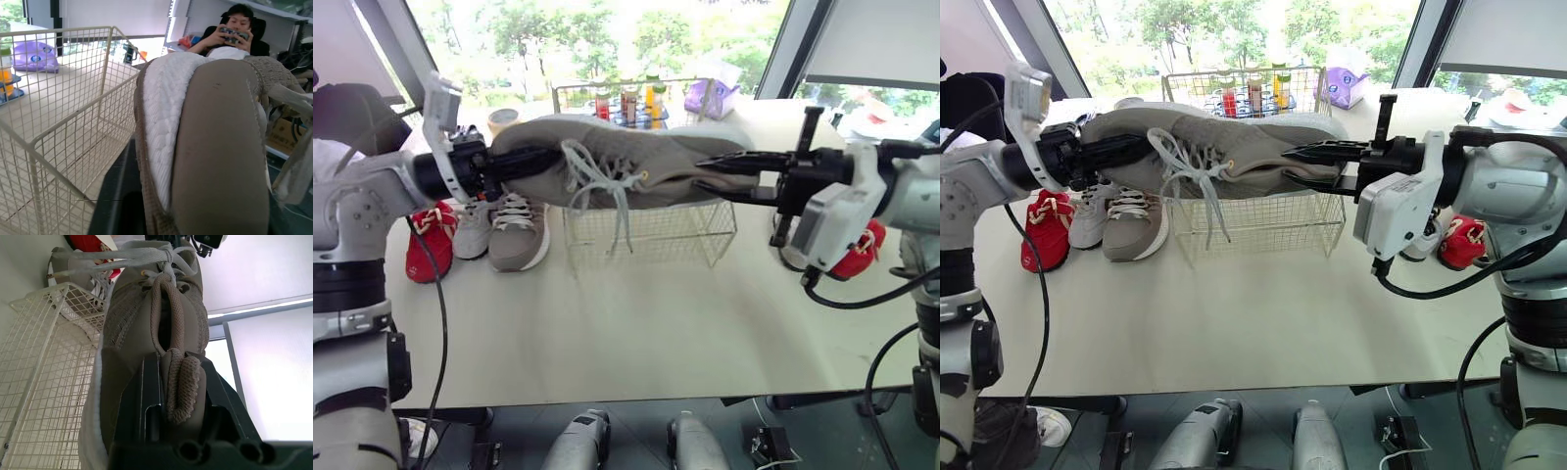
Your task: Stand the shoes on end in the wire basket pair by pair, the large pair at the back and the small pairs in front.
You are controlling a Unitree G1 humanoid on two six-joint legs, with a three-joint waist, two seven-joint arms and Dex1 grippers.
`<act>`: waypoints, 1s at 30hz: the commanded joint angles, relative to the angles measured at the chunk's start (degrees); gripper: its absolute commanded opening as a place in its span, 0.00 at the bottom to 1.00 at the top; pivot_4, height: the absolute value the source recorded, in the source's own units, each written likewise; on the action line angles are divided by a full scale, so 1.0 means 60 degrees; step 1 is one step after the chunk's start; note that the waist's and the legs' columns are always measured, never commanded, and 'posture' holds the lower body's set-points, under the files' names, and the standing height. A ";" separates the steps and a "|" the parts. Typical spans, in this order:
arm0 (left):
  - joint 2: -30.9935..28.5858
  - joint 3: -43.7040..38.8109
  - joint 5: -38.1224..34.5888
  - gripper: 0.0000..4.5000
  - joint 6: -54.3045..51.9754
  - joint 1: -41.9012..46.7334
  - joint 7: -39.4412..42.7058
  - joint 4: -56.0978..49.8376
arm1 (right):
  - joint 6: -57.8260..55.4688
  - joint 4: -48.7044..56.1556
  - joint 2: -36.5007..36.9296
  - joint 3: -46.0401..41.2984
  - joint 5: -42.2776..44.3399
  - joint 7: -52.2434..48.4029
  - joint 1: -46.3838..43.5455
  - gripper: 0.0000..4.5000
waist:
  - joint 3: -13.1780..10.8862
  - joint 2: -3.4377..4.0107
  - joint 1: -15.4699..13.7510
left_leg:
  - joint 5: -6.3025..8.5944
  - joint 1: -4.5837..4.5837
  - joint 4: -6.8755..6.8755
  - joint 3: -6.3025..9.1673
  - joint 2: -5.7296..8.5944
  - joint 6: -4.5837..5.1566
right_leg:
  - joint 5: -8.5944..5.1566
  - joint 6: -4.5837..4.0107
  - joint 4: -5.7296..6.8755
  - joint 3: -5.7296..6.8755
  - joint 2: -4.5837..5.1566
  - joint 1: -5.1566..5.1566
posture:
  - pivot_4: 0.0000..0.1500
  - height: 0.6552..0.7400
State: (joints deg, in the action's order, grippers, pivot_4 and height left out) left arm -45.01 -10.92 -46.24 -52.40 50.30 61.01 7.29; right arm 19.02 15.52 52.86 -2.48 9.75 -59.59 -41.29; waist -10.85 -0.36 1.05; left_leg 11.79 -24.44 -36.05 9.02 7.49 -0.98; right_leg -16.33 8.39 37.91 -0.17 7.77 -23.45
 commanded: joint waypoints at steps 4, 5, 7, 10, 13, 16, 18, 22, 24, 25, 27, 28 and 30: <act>0.0319 -0.0590 -0.0614 0.15 -0.0382 0.0138 -0.0370 -0.0252 | -0.2191 0.0359 0.0275 -0.0926 0.0849 0.0691 -0.0006 0.80 | 0.0000 0.0000 -0.0027 | 0.0000 0.0000 -0.0001 0.0001 0.0000 0.0000 | 0.0000 0.0000 0.0000 -0.0001 -0.0001 0.0001 | 1.00 1.00; 0.0458 -0.0767 -0.0762 0.15 -0.0490 0.0153 -0.0575 -0.0243 | -0.3041 0.0521 0.0304 -0.1080 0.1221 0.0877 0.0045 0.90 | -0.0001 -0.0002 -0.0038 | 0.0000 0.0000 -0.0002 0.0005 0.0000 0.0000 | 0.0001 -0.0002 0.0001 -0.0001 -0.0001 0.0002 | 1.00 1.00; 0.0808 -0.1211 -0.1129 0.15 -0.0751 0.0214 -0.1091 -0.0226 | -0.4926 0.0859 0.0352 -0.1516 0.2298 0.1314 0.0173 0.99 | -0.0001 -0.0002 -0.0054 | 0.0000 -0.0001 -0.0003 0.0005 0.0000 0.0001 | 0.0002 -0.0004 0.0001 -0.0001 0.0000 0.0002 | 1.00 1.00; 0.1472 -0.1996 -0.1897 0.15 -0.1100 0.0312 -0.2079 -0.0233 | -0.8108 0.1196 0.0306 -0.2603 0.4809 0.2366 0.0445 0.99 | -0.0001 -0.0005 -0.0057 | 0.0002 -0.0002 -0.0002 0.0012 -0.0002 0.0003 | 0.0003 -0.0006 -0.0001 -0.0001 0.0002 0.0004 | 1.00 1.00; 0.1972 -0.2495 -0.2505 0.15 -0.1268 0.0306 -0.2895 -0.0448 | -1.0156 0.1132 -0.0100 -0.3622 0.7064 0.3562 0.0727 0.99 | 0.0000 -0.0008 -0.0062 | 0.0024 -0.0002 -0.0005 0.0013 -0.0005 0.0042 | 0.0006 -0.0010 -0.0002 -0.0001 0.0001 0.0005 | 1.00 1.00; 0.2493 -0.2953 -0.3183 0.15 -0.1239 0.0352 -0.3757 -0.0606 | -1.1528 0.0867 -0.0819 -0.4220 0.9666 0.4943 0.1029 0.99 | 0.0002 -0.0012 -0.0032 | 0.0025 0.0001 -0.0005 0.0011 -0.0012 0.0043 | 0.0008 -0.0013 -0.0001 -0.0001 -0.0001 0.0008 | 1.00 1.00; 0.2723 -0.3089 -0.3500 0.15 -0.1201 0.0366 -0.4192 -0.0711 | -1.1728 0.0886 -0.1238 -0.4272 1.0553 0.5449 0.1069 0.99 | 0.0002 -0.0012 -0.0024 | 0.0024 0.0001 -0.0006 0.0008 -0.0013 0.0042 | 0.0010 -0.0016 0.0001 -0.0002 -0.0002 0.0004 | 1.00 1.00; 0.3322 -0.3097 -0.4109 0.15 -0.1026 0.0377 -0.4941 -0.1013 | -1.1599 0.0644 -0.2681 -0.3456 1.1541 0.6210 0.0596 0.99 | 0.0003 -0.0012 -0.0015 | 0.0024 0.0002 -0.0012 0.0001 -0.0015 0.0041 | 0.0010 -0.0016 0.0003 -0.0005 -0.0003 0.0004 | 1.00 1.00; 0.3622 -0.3034 -0.4283 0.15 -0.0915 0.0355 -0.5222 -0.1156 | -1.1275 0.0217 -0.3264 -0.2946 1.1042 0.6110 0.0095 0.99 | 0.0003 -0.0012 -0.0011 | 0.0019 0.0000 -0.0017 -0.0001 -0.0013 0.0034 | 0.0010 -0.0016 0.0007 -0.0005 -0.0004 0.0004 | 1.00 1.00; 0.3729 -0.3005 -0.4357 0.15 -0.0861 0.0348 -0.5335 -0.1205 | -1.1146 0.0012 -0.3471 -0.2772 1.0862 0.6038 -0.0109 0.99 | 0.0003 -0.0012 -0.0010 | 0.0017 0.0000 -0.0018 -0.0003 -0.0012 0.0030 | 0.0011 -0.0016 0.0007 -0.0005 -0.0003 0.0003 | 1.00 1.00; 0.4006 -0.2946 -0.4503 0.15 -0.0722 0.0326 -0.5576 -0.1335 | -1.0850 -0.0540 -0.3922 -0.2446 1.0562 0.5741 -0.0690 0.99 | 0.0003 -0.0012 -0.0010 | 0.0000 0.0001 -0.0020 -0.0006 -0.0012 0.0002 | 0.0011 -0.0015 0.0009 -0.0005 -0.0005 0.0003 | 1.00 1.00; 0.4087 -0.2903 -0.4525 0.15 -0.0673 0.0292 -0.5654 -0.1416 | -1.0733 -0.0730 -0.4074 -0.2343 1.0423 0.5637 -0.0918 0.99 | 0.0003 -0.0012 -0.0012 | -0.0003 0.0000 -0.0019 -0.0006 -0.0012 -0.0004 | 0.0011 -0.0015 0.0008 -0.0005 -0.0006 0.0003 | 1.00 1.00; 0.4179 -0.2852 -0.4573 0.15 -0.0599 0.0224 -0.5783 -0.1529 | -1.0631 -0.0909 -0.4231 -0.2225 1.0295 0.5393 -0.1189 0.99 | 0.0003 -0.0012 -0.0023 | -0.0004 -0.0001 -0.0018 -0.0010 -0.0012 -0.0006 | 0.0011 -0.0015 0.0009 -0.0006 -0.0005 0.0002 | 1.00 1.00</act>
State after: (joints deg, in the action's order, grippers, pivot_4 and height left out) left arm -19.76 -27.43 -71.27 -58.00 50.60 26.66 0.98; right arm -46.38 9.81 27.64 -15.57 72.11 -25.48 -46.72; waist -10.83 -0.43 0.91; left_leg 11.76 -24.45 -36.15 8.96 7.42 -1.02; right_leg -16.26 8.31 37.96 -0.20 7.74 -23.44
